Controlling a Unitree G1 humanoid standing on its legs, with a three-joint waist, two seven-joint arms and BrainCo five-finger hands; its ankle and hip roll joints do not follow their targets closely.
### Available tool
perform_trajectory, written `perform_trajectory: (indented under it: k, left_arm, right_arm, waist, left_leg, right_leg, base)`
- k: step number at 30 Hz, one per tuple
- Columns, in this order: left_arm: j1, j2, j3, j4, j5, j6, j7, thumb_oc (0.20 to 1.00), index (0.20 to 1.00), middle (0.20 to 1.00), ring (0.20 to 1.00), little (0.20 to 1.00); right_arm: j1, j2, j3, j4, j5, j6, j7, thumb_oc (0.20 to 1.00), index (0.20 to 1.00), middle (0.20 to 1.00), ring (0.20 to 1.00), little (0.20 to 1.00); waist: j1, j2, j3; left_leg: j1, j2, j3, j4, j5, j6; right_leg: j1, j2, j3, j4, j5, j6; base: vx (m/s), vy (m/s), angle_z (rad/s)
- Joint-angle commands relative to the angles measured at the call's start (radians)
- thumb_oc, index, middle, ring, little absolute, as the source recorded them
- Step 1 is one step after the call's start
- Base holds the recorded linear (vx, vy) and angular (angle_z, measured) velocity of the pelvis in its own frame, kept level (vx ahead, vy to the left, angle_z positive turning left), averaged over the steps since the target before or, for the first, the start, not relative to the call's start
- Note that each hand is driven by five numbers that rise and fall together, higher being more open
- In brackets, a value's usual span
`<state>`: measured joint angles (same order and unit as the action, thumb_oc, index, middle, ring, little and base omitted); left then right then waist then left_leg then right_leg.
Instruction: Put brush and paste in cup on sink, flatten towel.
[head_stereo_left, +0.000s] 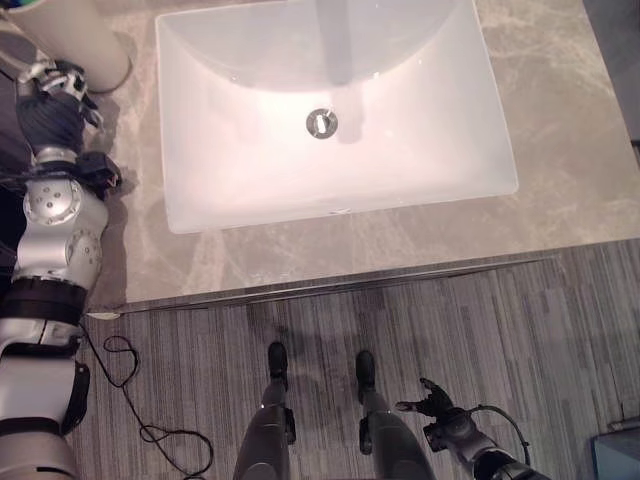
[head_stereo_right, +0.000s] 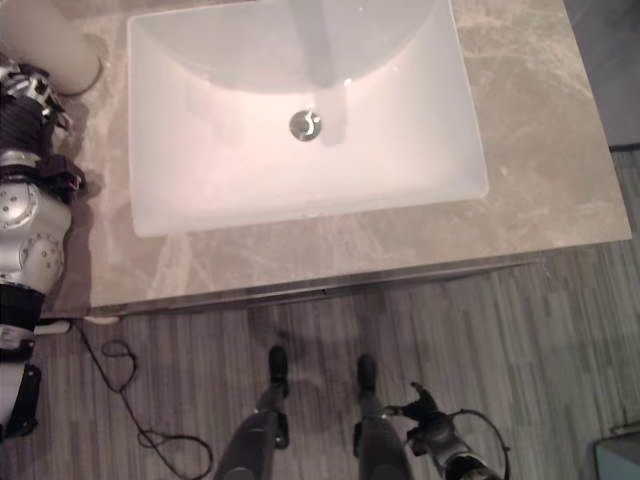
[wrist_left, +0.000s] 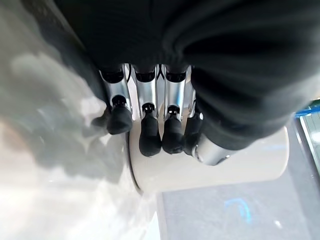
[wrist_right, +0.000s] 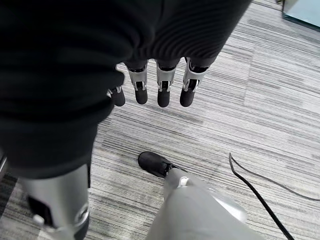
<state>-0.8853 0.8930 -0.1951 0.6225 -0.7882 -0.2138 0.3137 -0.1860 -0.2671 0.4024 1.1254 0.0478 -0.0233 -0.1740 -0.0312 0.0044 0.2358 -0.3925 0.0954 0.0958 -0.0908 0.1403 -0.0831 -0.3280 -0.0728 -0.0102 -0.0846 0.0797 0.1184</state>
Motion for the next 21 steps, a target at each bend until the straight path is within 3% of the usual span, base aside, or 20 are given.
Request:
perform_trajectory:
  k: [1, 9, 13, 16, 21]
  left_arm:
    - [-0.031, 0.018, -0.065, 0.123, -0.037, 0.016, 0.017, 0.2, 0.2, 0.2, 0.2, 0.2]
    - [-0.163, 0.028, -0.114, 0.266, -0.033, 0.022, 0.025, 0.2, 0.2, 0.2, 0.2, 0.2]
    - [-0.107, 0.011, -0.097, 0.197, -0.024, 0.011, 0.025, 0.2, 0.2, 0.2, 0.2, 0.2]
    - [0.032, 0.018, -0.043, 0.025, 0.003, -0.008, 0.013, 0.2, 0.2, 0.2, 0.2, 0.2]
    - [0.103, 0.048, 0.003, -0.011, 0.007, -0.015, 0.01, 0.2, 0.2, 0.2, 0.2, 0.2]
  right_arm:
    - [-0.012, 0.006, 0.012, 0.006, 0.044, -0.001, -0.028, 1.0, 1.0, 1.0, 1.0, 1.0]
    - [-0.017, 0.012, 0.012, 0.029, 0.063, -0.009, -0.039, 1.0, 1.0, 1.0, 1.0, 1.0]
    - [0.0, 0.014, 0.013, 0.039, 0.057, -0.009, -0.038, 1.0, 1.0, 1.0, 1.0, 1.0]
    - [0.014, 0.007, -0.003, 0.033, 0.051, -0.01, -0.032, 1.0, 1.0, 1.0, 1.0, 1.0]
    - [0.011, -0.005, -0.011, 0.016, 0.041, -0.015, -0.028, 1.0, 1.0, 1.0, 1.0, 1.0]
  waist:
    - [-0.024, -0.04, -0.022]
    - [-0.04, -0.052, -0.024]
    - [-0.038, -0.051, -0.042]
    - [-0.025, -0.044, -0.057]
    - [-0.015, -0.044, -0.06]
  left_leg:
    - [-0.011, -0.029, 0.009, 0.005, -0.019, 0.018]
    - [-0.035, -0.019, 0.019, 0.004, -0.016, 0.01]
    - [-0.033, -0.02, 0.01, 0.004, -0.018, 0.009]
    - [-0.015, -0.026, 0.009, 0.004, -0.026, 0.007]
    - [-0.015, -0.026, 0.007, 0.004, -0.023, 0.006]
  right_leg:
    - [-0.024, -0.075, 0.022, -0.003, 0.041, 0.05]
    - [-0.058, -0.07, 0.032, -0.003, 0.063, 0.06]
    - [-0.056, -0.074, 0.027, -0.003, 0.055, 0.059]
    - [-0.038, -0.08, 0.013, -0.003, 0.046, 0.058]
    - [-0.037, -0.081, 0.002, -0.003, 0.046, 0.057]
  base:
    - [0.0, 0.0, 0.0]
    - [0.01, 0.003, -0.1]
    - [0.03, 0.004, 0.0]
    - [0.02, 0.007, 0.0]
    - [0.0, 0.0, 0.0]
